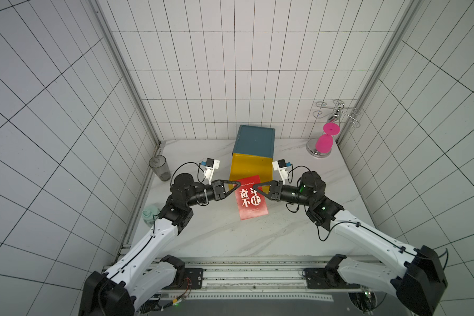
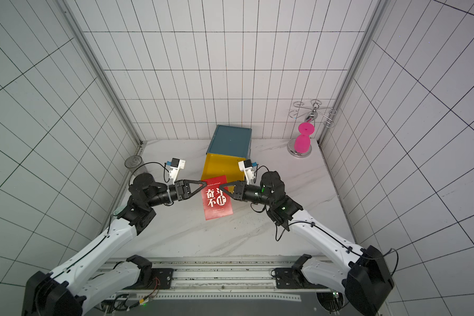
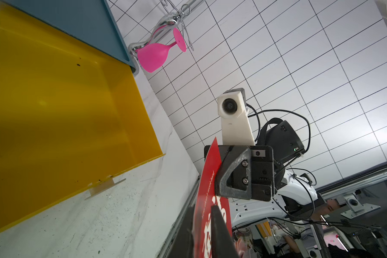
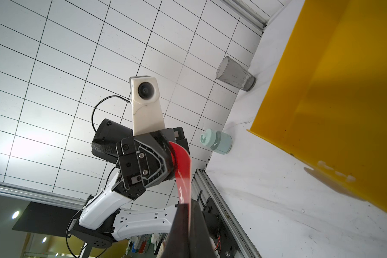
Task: Take the postcards out of the drawer
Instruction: Place the postcard at the center of the board.
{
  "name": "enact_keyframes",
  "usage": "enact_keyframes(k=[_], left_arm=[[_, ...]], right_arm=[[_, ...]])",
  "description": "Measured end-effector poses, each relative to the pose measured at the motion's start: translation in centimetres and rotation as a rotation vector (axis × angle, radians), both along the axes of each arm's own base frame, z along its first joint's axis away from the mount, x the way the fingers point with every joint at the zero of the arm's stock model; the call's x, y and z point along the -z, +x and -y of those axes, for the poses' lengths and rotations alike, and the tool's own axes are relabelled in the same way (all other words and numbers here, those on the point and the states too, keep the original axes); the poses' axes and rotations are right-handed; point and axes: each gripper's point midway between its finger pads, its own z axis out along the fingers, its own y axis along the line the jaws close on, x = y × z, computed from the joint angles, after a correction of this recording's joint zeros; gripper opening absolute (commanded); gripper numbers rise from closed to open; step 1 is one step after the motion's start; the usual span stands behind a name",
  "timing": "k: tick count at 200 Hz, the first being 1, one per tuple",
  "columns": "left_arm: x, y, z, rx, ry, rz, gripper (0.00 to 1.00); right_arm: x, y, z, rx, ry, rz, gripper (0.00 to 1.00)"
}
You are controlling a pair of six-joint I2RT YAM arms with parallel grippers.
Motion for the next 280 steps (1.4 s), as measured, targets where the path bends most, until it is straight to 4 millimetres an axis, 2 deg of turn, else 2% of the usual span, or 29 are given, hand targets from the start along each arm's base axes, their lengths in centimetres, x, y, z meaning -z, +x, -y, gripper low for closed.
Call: enact_keyframes(k=[17, 29, 36, 57, 71, 80, 98, 112, 133, 145, 159, 173, 203, 221, 280], left_arm=[[0.4, 0.1, 0.0, -0.004, 0.009, -0.012, 0.03], [0.6, 0.1, 0.0, -0.006, 0.018, -0.015, 0.00], [0.9, 0.0, 0.0, -0.006, 0.026, -0.022, 0.00], [1.9, 0.0, -0.2, -0.020, 0.062, -0.049, 0.00], [2.4, 0.1, -0.7, -0.045, 0.099, -0.072, 0.00], [2.4, 0.3, -1.4, -0.071, 0.122, -0.077, 0.00], [1.6, 1.0, -3.9, -0.152, 0.152, -0.068, 0.00], [0.6, 1.7, -6.6, -0.238, 0.167, -0.054, 0.00], [0.0, 2.9, -11.3, -0.385, 0.223, -0.062, 0.00], [0.4, 3.4, -12.6, -0.417, 0.266, -0.083, 0.00], [2.0, 3.6, -12.9, -0.403, 0.319, -0.125, 0.00], [4.9, 3.8, -13.0, -0.375, 0.372, -0.208, 0.00], [12.4, 3.6, -13.1, -0.297, 0.457, -0.436, 0.00], [15.7, 2.6, -12.8, -0.246, 0.491, -0.538, 0.00], [19.7, 1.6, -9.7, -0.101, 0.588, -0.597, 0.00]], right_arm=[[0.0, 0.0, 0.0, 0.001, -0.001, 0.000, 0.00], [0.2, 0.0, 0.0, 0.004, -0.005, -0.004, 0.07], [0.4, 0.1, 0.1, 0.005, -0.010, -0.008, 0.15], [1.3, 0.0, 0.1, 0.013, -0.036, -0.023, 0.49], [1.9, 0.0, 0.4, 0.026, -0.064, -0.027, 0.64], [2.2, 0.0, 0.7, 0.036, -0.090, -0.023, 0.70], [2.7, 0.0, 2.2, 0.075, -0.145, -0.014, 0.75], [2.4, 0.3, 3.7, 0.116, -0.169, 0.000, 0.78], [1.0, 1.4, 6.5, 0.204, -0.194, 0.035, 0.81], [-0.1, 1.7, 7.9, 0.248, -0.204, 0.062, 0.82], [-1.1, 1.8, 9.2, 0.283, -0.212, 0.088, 0.83], [-1.6, 1.8, 10.3, 0.313, -0.227, 0.096, 0.83], [-0.8, 1.8, 12.2, 0.369, -0.269, 0.063, 0.85], [-0.4, 1.7, 12.9, 0.386, -0.282, 0.049, 0.85], [-0.2, 1.4, 13.9, 0.408, -0.294, 0.035, 0.86]])
